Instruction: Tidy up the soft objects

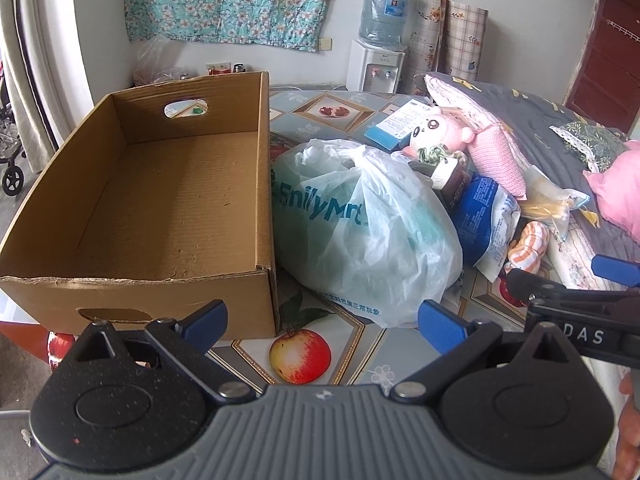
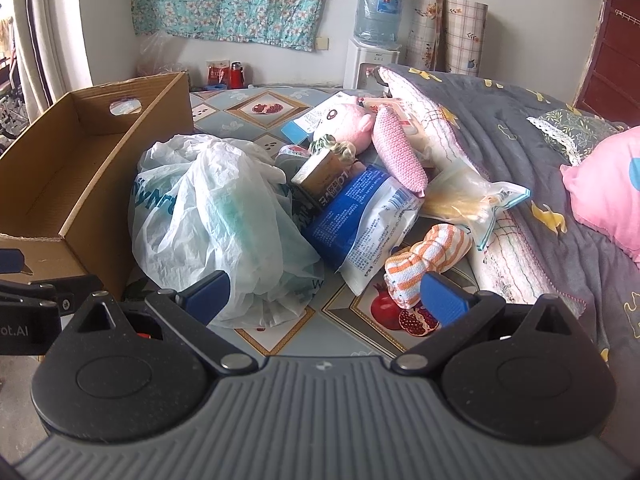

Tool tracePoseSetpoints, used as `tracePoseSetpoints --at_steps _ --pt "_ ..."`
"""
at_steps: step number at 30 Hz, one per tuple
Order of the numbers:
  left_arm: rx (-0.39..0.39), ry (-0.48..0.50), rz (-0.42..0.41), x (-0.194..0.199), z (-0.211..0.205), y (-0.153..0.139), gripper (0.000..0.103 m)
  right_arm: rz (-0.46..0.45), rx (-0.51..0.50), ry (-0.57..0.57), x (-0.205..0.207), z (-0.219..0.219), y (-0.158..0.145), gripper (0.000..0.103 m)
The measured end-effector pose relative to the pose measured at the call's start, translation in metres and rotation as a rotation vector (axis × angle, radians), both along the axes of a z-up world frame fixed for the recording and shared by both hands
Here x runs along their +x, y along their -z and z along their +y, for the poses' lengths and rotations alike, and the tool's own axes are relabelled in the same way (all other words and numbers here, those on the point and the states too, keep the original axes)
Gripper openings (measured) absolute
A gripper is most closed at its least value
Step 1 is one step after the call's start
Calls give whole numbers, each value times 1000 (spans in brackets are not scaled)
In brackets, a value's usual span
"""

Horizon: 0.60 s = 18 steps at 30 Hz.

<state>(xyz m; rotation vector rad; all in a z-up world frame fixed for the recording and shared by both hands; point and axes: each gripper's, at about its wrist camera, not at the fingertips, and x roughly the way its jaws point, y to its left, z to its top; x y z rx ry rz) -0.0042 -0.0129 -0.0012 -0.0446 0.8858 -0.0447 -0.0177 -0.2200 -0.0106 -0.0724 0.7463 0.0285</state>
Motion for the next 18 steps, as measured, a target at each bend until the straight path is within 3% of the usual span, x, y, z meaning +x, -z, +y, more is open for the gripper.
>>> tracePoseSetpoints --at_steps 18 --pt "-4 -6 7 2 -1 2 102 8 6 -6 2 -1 1 102"
